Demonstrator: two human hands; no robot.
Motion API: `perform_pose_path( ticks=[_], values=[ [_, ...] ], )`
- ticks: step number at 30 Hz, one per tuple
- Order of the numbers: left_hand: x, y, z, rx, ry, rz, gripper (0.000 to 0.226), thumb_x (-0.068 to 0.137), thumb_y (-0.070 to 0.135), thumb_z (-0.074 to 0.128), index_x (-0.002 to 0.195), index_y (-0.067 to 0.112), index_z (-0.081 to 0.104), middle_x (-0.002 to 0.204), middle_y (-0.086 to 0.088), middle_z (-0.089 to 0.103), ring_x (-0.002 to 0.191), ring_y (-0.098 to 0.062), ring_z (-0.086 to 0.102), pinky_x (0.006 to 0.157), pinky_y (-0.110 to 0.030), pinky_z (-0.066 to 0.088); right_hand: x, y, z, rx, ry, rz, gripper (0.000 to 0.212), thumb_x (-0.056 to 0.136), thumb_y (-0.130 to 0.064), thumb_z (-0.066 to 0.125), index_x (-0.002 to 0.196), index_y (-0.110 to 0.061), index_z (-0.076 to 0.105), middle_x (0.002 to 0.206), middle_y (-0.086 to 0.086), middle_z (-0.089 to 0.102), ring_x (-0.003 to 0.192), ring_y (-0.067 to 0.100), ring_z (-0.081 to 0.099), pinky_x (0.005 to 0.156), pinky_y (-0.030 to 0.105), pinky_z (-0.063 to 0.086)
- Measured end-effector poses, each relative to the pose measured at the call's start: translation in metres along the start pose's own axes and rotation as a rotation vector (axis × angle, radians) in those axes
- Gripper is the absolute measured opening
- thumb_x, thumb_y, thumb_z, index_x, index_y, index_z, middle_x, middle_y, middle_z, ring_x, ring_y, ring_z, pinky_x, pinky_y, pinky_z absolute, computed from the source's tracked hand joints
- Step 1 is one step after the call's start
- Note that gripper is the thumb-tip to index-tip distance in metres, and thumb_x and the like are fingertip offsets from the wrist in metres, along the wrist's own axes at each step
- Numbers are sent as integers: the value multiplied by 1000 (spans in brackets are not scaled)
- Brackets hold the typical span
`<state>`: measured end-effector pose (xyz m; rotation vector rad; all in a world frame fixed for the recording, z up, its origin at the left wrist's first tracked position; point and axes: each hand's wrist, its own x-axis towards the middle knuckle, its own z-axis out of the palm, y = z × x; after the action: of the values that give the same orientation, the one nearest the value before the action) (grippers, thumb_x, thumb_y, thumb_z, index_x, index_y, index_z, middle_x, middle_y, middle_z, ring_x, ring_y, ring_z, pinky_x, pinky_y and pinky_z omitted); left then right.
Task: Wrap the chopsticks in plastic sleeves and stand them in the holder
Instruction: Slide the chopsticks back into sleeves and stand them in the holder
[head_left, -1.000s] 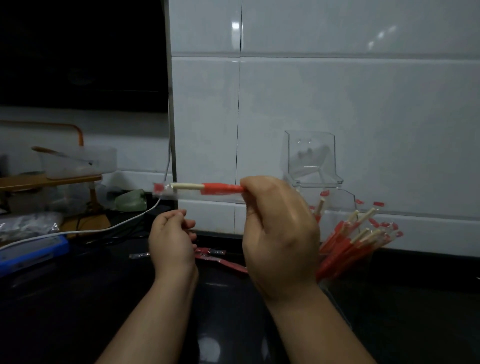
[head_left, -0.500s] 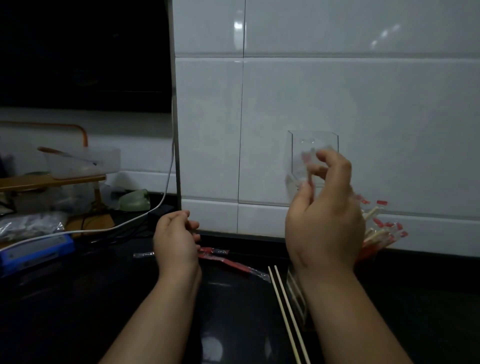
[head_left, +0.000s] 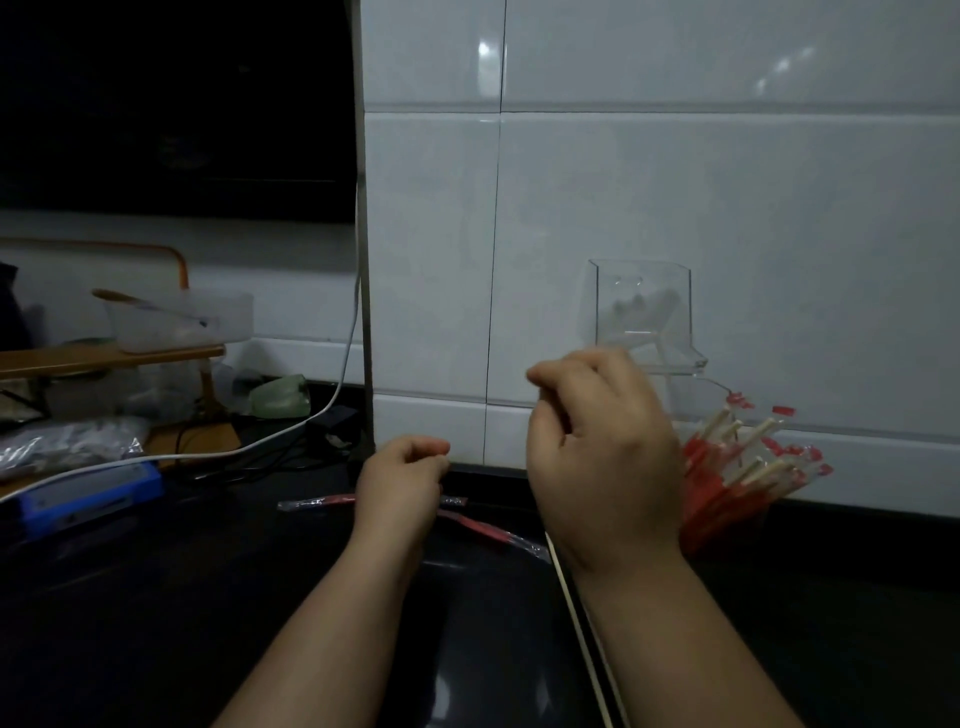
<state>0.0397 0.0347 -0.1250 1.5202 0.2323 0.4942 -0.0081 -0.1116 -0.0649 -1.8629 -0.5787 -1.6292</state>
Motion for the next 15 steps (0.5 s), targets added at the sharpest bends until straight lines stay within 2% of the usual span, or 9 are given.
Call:
perform_pose_path(
  ticks=[3,5,7,9,11,13,15],
  values=[
    [8,-11,-1,145,-44,52,25,90,6,60,87,29,70,94,1,71,93,-24,67,85,-42,57,-5,-4,8,26,-116,29,23,77,0,57,91,-9,72,88,5,67,78,21,60,66,29,44],
    [9,-15,-2,284,-107,114,20,85,15,62,86,32,72,91,9,73,90,-16,70,86,-42,58,-6,-8,9,-20,-203,102,22,81,-4,56,95,-12,71,89,4,67,79,22,61,66,31,46],
    [9,-20,0,591,-172,277,21,81,24,63,94,36,75,97,13,73,94,-11,68,89,-35,55,-4,-10,7,-100,-455,249,25,88,-8,54,105,-17,69,100,5,67,90,26,63,73,34,49],
    [7,-25,3,934,-237,455,31,85,26,62,111,40,72,123,14,65,117,-17,55,101,-33,45,-3,-11,7,-249,-836,407,28,89,-10,54,112,-20,66,110,6,66,102,27,62,80,32,49],
    [6,-29,5,1123,-327,459,42,90,26,57,128,44,61,147,14,46,134,-21,37,107,-36,36,-7,-12,8,-347,-1149,493,29,87,-9,58,114,-17,66,113,10,66,104,29,64,81,31,50],
    [7,-33,3,1224,-368,451,41,93,29,56,131,47,57,153,14,38,138,-20,30,106,-38,32,-15,-12,10,-383,-1292,524,27,89,-9,59,115,-10,65,115,13,66,105,30,64,81,33,50],
    [7,-32,0,1275,-369,441,32,93,34,58,123,47,63,149,17,42,135,-19,33,102,-37,33,-21,-10,11,-413,-1327,537,27,90,-9,58,116,-9,65,119,13,65,109,30,63,84,34,50]
  ],
)
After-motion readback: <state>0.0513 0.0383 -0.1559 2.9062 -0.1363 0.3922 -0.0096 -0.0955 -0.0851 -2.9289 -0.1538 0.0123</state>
